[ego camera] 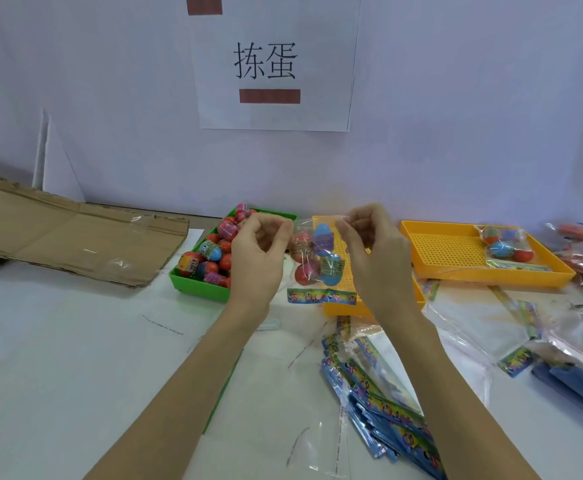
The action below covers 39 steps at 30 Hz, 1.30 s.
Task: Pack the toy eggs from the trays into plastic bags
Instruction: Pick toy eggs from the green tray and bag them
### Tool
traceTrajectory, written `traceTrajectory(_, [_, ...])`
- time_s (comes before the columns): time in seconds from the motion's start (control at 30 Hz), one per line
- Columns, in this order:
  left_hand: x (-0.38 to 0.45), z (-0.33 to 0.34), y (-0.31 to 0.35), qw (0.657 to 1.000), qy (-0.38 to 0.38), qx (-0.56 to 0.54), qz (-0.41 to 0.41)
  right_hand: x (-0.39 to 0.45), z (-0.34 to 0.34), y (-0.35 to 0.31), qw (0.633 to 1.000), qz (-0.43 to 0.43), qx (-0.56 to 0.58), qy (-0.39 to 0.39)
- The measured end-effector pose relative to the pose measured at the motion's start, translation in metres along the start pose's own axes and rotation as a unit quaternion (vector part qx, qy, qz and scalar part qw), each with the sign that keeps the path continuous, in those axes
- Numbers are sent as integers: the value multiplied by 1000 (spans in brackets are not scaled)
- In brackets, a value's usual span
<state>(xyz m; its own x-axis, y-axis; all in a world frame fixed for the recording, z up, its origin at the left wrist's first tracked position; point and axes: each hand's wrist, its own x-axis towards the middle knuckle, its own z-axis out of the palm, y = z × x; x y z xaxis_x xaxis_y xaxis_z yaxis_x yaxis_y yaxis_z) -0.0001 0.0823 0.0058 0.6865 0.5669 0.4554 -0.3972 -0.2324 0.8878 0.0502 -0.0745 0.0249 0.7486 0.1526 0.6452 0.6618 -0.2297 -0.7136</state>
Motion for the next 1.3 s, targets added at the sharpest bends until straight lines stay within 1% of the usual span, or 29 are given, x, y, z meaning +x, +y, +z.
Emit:
traceTrajectory(0.07, [-1,2,0,997,-15,-55,-57,1,-1,1,999,26,32,-4])
traceTrajectory(0.1, [-1,4,0,994,-20,-77,-72,1,-1,1,998,45,53,-3])
traceTrajectory(0.17, [-2,6,2,993,-16,-93,-76,2,-2,3,995,63,72,7])
traceTrajectory(0.2, [-3,6,3,996,-12,-73,-54,3,-2,4,995,65,74,8])
traceTrajectory(0.23, [-4,6,4,1000,-13,-25,-10,4,-2,6,995,66,73,5])
traceTrajectory(0.3, [-7,3,6,991,-44,89,85,5,-4,10,995,68,70,-15])
traceTrajectory(0.33, [-8,2,5,986,-61,117,106,6,-5,11,995,69,70,-28])
traceTrajectory(0.37, [-8,2,6,986,-80,111,92,7,-7,13,994,70,78,-44])
traceTrajectory(0.4, [-8,2,8,990,-106,75,53,7,-8,14,991,70,93,-63])
traceTrajectory(0.47, [-6,1,10,984,-177,6,-22,8,-11,13,984,61,125,-108])
traceTrajectory(0.5, [-6,0,10,979,-202,6,-31,8,-11,11,982,54,133,-124])
traceTrajectory(0.53, [-6,0,10,978,-207,14,-31,7,-11,10,980,48,140,-131])
traceTrajectory(0.57, [-5,0,9,981,-190,22,-28,7,-10,8,978,50,151,-132])
traceTrajectory(0.63, [-4,0,7,992,-118,-5,-42,7,-12,3,972,82,176,-130])
traceTrajectory(0.67, [-4,0,6,994,-85,-30,-57,8,-14,2,972,93,165,-137])
traceTrajectory(0.73, [-2,-2,6,994,-52,-55,-80,10,-20,5,979,80,78,-172])
traceTrajectory(0.77, [0,-3,6,994,-52,-48,-84,10,-23,7,978,79,43,-189])
traceTrajectory(0.8, [2,-5,5,994,-61,-34,-85,10,-25,9,976,87,36,-195])
traceTrajectory(0.9, [5,-7,5,987,-115,-25,-112,10,-27,10,975,124,93,-162])
traceTrajectory(0.97, [5,-7,6,984,-131,-37,-116,10,-25,8,973,138,113,-145])
traceTrajectory(1.03, [2,-6,9,984,-119,-64,-115,10,-24,9,972,149,114,-141])
traceTrajectory(1.13, [2,-5,8,988,-73,-84,-111,10,-24,9,970,167,103,-144])
traceTrajectory(1.23, [2,-3,5,992,-23,-74,-99,9,-20,5,968,185,121,-119])
traceTrajectory(1.3, [1,-2,3,995,-6,-54,-89,9,-17,6,967,187,114,-133])
